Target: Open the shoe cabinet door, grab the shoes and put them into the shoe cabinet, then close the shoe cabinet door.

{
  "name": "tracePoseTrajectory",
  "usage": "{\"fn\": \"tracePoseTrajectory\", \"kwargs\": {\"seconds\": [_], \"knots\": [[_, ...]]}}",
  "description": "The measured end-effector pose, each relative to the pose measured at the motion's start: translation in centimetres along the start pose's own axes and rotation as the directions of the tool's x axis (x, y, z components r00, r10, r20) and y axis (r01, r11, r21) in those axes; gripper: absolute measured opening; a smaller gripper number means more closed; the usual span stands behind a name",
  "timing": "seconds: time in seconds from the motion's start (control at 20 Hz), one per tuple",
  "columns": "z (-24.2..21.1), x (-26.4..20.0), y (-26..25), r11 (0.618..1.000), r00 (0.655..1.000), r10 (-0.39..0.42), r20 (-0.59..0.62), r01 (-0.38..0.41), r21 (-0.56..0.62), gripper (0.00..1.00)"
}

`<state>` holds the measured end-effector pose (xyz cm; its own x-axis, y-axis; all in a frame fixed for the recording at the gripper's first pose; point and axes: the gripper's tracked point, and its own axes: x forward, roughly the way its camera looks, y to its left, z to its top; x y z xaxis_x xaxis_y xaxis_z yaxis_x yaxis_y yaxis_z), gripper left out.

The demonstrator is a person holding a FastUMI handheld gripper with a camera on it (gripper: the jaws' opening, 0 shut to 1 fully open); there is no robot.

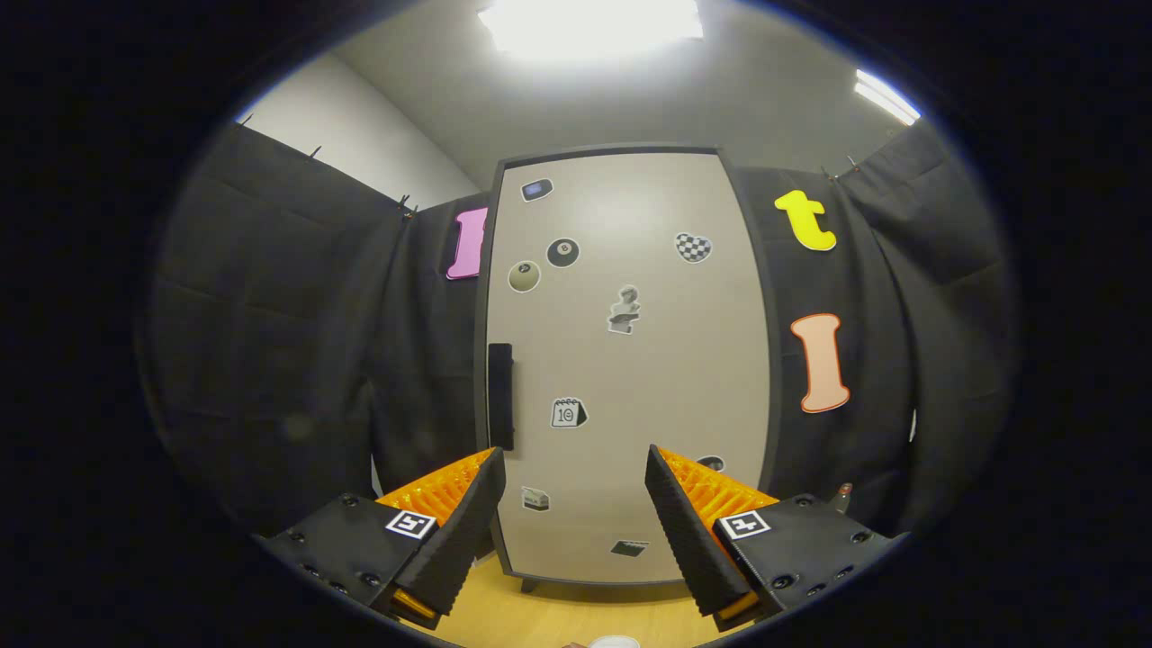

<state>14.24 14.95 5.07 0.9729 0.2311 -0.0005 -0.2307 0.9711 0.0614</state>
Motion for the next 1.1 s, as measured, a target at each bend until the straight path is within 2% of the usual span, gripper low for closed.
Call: {"fn": "tracePoseTrajectory", "kwargs": {"seconds": [0.3, 0.55, 0.75, 0.85, 0.9, 1.1], "knots": [[1.3, 6.9, 4.3, 0.999, 0.998, 0.049, 0.034, -0.049, -0.013, 0.98], [1.0, 11.9, 7.4, 0.996, 0.997, 0.081, 0.017, -0.080, -0.035, 0.98], [-0.5, 14.7, 8.2, 0.997, 0.998, 0.058, -0.019, -0.059, -0.052, 0.97], [-1.6, 15.7, 8.4, 0.998, 0.996, 0.062, -0.061, -0.064, -0.025, 0.86], [-2.0, 16.2, 8.2, 0.998, 0.995, 0.053, -0.082, -0.055, -0.017, 0.76], [-3.3, 17.5, 7.4, 1.000, 0.991, 0.014, -0.135, -0.016, -0.013, 0.53]]}}
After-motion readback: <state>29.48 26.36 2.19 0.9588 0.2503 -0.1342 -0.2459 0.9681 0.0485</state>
